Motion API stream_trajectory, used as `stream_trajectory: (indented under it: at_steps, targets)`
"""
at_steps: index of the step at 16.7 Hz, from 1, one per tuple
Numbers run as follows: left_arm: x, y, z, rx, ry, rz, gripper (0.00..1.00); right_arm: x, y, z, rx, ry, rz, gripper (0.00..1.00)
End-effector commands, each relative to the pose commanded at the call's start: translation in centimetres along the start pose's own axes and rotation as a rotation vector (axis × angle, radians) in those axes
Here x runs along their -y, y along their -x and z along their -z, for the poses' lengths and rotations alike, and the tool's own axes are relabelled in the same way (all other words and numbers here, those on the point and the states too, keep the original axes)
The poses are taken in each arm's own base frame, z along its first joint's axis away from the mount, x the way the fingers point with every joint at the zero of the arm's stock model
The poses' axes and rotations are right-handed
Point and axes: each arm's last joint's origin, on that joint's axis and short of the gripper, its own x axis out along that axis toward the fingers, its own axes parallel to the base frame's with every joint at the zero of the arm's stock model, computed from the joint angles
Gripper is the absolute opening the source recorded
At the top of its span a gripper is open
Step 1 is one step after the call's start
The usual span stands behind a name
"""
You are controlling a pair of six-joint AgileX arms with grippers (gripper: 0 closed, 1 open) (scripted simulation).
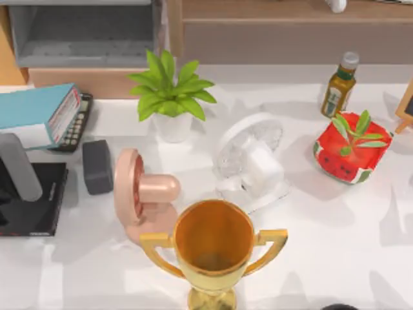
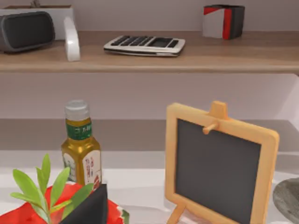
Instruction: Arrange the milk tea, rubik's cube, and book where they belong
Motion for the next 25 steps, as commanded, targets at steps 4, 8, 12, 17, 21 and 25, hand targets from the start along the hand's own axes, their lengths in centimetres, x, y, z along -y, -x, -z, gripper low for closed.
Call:
stream_trajectory:
  at_steps: [4,8,12,17,21,25]
  targets:
    - [4.3,2.5,2.7,-0.061,-0.131,0.123,0.00,0.0,0.0,0.0,0.000,0.000,0.000,1.00]
    - [6.0,3.5,3.2,-0.066,-0.173,0.178,0.00,0.0,0.0,0.0,0.000,0.000,0.000,1.00]
    - [5.5,3.3,3.2,-0.065,-0.186,0.152,0.00,0.0,0.0,0.0,0.000,0.000,0.000,1.00]
    - [6.0,3.1,3.3,-0.066,-0.175,0.176,0.00,0.0,0.0,0.0,0.000,0.000,0.000,1.00]
    - [6.0,3.0,3.3,-0.066,-0.173,0.178,0.00,0.0,0.0,0.0,0.000,0.000,0.000,1.00]
    - [6.0,3.0,3.3,-0.066,-0.173,0.178,0.30,0.0,0.0,0.0,0.000,0.000,0.000,1.00]
